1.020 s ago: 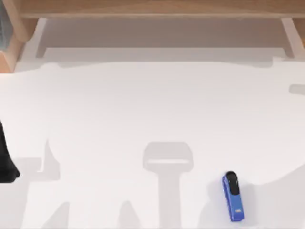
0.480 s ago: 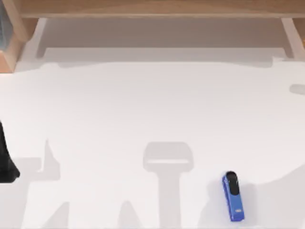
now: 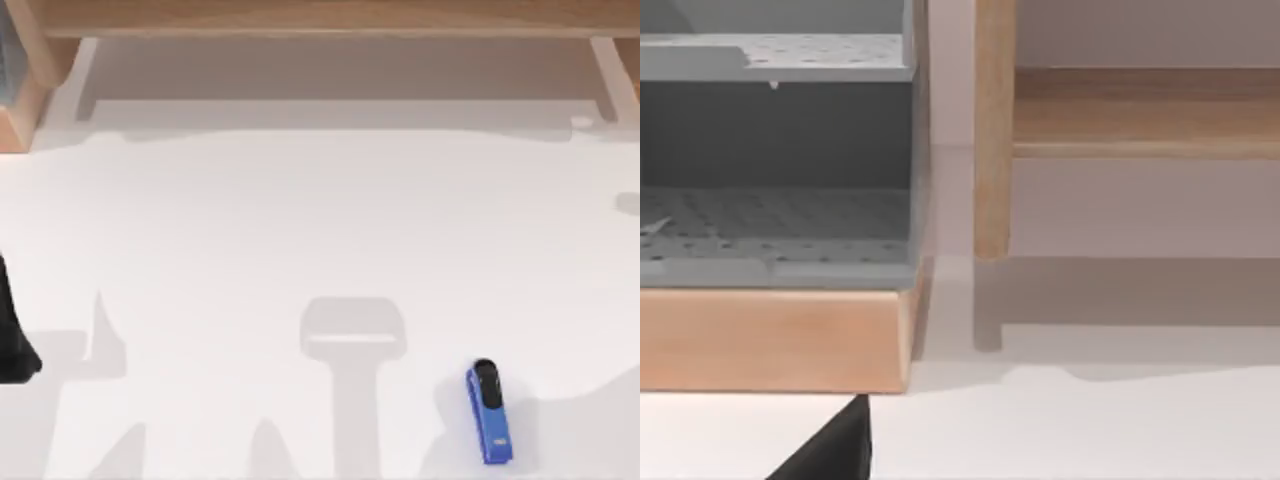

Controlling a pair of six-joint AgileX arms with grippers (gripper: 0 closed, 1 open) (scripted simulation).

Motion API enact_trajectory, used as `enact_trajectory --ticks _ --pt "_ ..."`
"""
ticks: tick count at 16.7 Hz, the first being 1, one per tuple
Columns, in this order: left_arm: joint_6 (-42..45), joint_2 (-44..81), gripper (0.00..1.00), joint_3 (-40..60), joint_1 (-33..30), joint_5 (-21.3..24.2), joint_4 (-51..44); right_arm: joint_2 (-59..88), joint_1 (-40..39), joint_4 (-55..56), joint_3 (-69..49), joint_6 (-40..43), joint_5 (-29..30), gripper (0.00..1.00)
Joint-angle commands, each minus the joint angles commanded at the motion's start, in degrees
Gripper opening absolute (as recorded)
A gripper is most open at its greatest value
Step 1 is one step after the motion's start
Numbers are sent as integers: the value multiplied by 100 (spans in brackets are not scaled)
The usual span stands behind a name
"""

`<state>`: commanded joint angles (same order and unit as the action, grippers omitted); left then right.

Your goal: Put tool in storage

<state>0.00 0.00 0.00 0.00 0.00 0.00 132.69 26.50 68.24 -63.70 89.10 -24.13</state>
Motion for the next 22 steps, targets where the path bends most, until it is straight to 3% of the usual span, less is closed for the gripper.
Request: enact_trajectory --ticks 5,12,22 --pt "0 0 100 0 0 0 0 -427 217 538 912 -4 -228 0" --pt "0 0 100 0 0 0 0 -496 267 654 1068 -3 -269 0" --pt "0 0 100 0 0 0 0 -1035 743 1430 2383 -13 -758 0"
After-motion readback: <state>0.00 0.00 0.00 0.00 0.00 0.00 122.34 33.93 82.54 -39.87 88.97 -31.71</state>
